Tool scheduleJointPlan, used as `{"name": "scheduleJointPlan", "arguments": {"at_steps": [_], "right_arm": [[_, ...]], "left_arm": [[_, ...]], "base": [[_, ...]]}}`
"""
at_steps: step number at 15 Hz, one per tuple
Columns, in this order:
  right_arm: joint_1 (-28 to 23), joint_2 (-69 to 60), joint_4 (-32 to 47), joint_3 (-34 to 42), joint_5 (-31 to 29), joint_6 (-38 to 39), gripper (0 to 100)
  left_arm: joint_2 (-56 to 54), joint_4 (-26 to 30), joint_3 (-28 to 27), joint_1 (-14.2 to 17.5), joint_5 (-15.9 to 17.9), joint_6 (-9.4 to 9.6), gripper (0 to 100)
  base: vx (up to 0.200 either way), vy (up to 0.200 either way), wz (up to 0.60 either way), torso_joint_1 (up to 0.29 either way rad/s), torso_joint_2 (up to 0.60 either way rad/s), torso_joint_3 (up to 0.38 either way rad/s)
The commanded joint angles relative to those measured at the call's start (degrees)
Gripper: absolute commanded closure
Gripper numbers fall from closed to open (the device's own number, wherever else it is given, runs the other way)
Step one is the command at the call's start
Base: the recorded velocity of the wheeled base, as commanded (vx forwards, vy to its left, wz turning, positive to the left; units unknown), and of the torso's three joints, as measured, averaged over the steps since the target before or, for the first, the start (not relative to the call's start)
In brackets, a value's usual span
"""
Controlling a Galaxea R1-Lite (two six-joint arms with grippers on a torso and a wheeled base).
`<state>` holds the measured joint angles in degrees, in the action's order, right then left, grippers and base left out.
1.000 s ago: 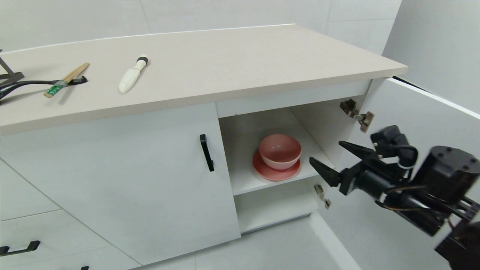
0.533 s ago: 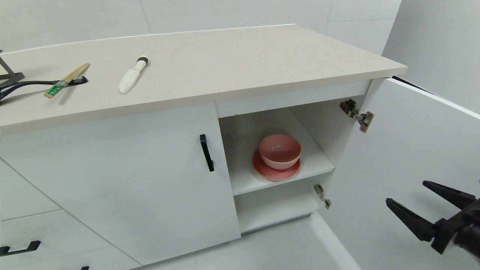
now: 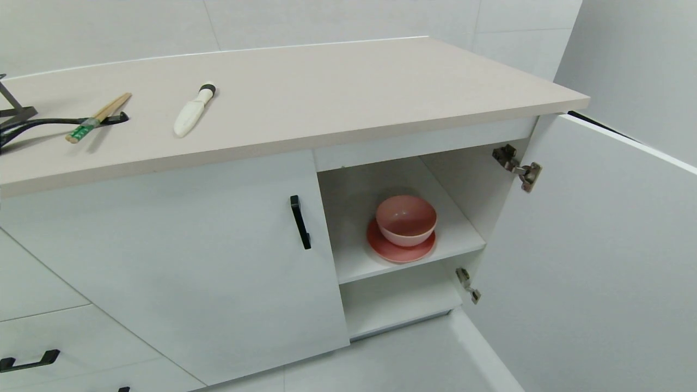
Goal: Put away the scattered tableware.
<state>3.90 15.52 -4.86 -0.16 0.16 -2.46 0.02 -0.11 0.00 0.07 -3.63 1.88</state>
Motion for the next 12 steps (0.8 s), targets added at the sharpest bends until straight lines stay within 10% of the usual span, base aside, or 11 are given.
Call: {"name": "scheduleJointPlan", "arguments": {"at_steps": [1,6,8,12], "right_arm": [[-4.52,-14.46,5.13,0.07,-0.86,0.53,0],[-4.25,-15.34,5.04,0.07,-1.04,0.09,0],[-4.25,-15.43,5.13,0.07,-1.13,0.27,0],[-0.3,-10.42,5.04,0.07,1.07,-0.09,0]], "left_arm": [[-0.02,0.02,0.0,0.01,0.21,0.14,0],[-0.02,0.55,-0.18,-0.07,0.56,1.73,0],[-0.02,0.29,-0.09,-0.07,6.01,3.66,0],[-0.02,0.29,-0.09,-0.07,2.75,2.25,0]], "base": [[0.0,0.0,0.0,0.0,0.0,0.0],[0.0,0.0,0.0,0.0,0.0,0.0],[0.0,0.0,0.0,0.0,0.0,0.0],[0.0,0.0,0.0,0.0,0.0,0.0]]}}
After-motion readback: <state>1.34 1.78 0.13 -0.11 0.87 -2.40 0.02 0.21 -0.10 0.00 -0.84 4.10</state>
